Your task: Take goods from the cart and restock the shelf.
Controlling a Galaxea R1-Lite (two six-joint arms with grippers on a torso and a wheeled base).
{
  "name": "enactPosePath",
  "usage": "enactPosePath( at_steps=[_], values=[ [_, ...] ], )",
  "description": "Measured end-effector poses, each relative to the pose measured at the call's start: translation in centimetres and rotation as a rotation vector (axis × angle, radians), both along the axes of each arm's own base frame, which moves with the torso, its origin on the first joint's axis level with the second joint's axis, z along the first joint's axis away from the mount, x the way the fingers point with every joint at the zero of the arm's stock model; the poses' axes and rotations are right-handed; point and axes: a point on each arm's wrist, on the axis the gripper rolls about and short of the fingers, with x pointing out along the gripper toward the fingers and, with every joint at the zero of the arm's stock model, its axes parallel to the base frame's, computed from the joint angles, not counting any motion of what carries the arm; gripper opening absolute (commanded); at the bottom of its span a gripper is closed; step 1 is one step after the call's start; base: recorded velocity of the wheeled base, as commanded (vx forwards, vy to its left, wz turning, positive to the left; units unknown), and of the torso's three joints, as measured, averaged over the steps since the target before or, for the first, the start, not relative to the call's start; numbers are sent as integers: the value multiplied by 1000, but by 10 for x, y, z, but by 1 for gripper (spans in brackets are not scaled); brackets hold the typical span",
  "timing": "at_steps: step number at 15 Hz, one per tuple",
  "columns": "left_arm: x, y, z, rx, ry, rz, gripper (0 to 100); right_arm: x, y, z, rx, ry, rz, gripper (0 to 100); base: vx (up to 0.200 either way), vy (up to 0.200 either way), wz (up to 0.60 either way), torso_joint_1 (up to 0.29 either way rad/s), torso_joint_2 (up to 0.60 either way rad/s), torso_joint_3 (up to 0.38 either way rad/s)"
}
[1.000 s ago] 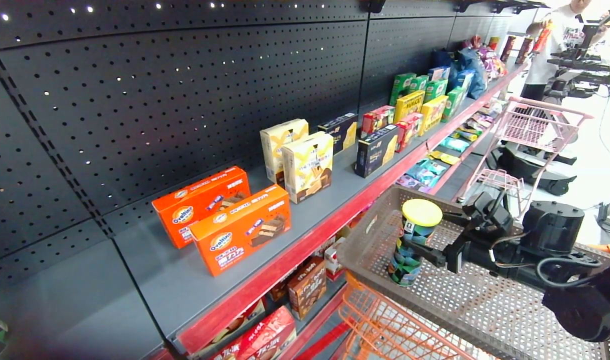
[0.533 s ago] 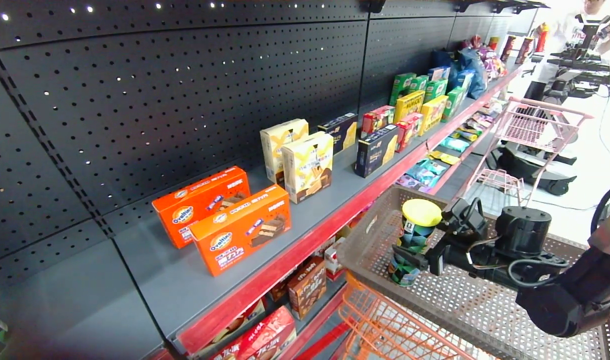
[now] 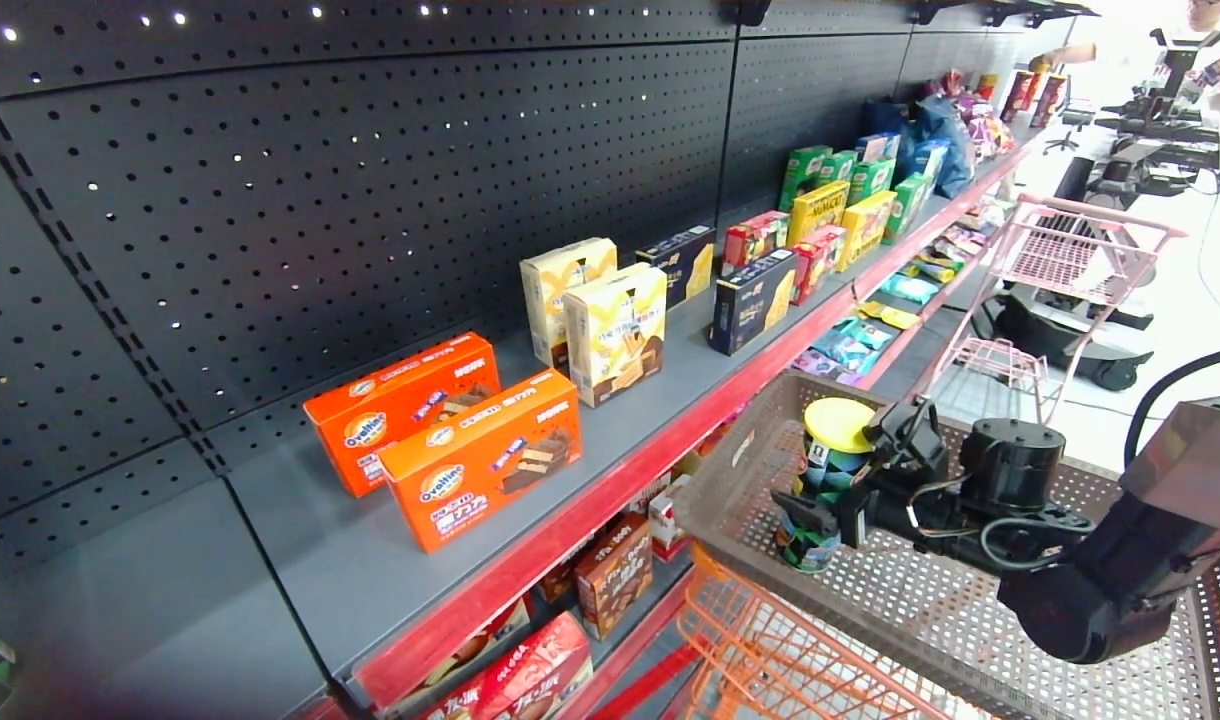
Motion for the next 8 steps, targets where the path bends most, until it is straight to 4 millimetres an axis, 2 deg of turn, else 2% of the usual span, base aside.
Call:
enactPosePath(
  at_steps=[1, 2, 8],
  values=[
    [0, 0, 0, 0, 0, 0, 100, 2, 0, -1, 1, -2, -1, 100, 0, 0, 0, 0, 0, 0],
    [0, 0, 0, 0, 0, 0, 100, 5, 0, -1, 2, -6, -4, 0, 0, 0, 0, 0, 0, 0],
    [0, 0, 0, 0, 0, 0, 100, 12, 2, -1, 1, -4, 0, 0, 0, 0, 0, 0, 0, 0]
  ],
)
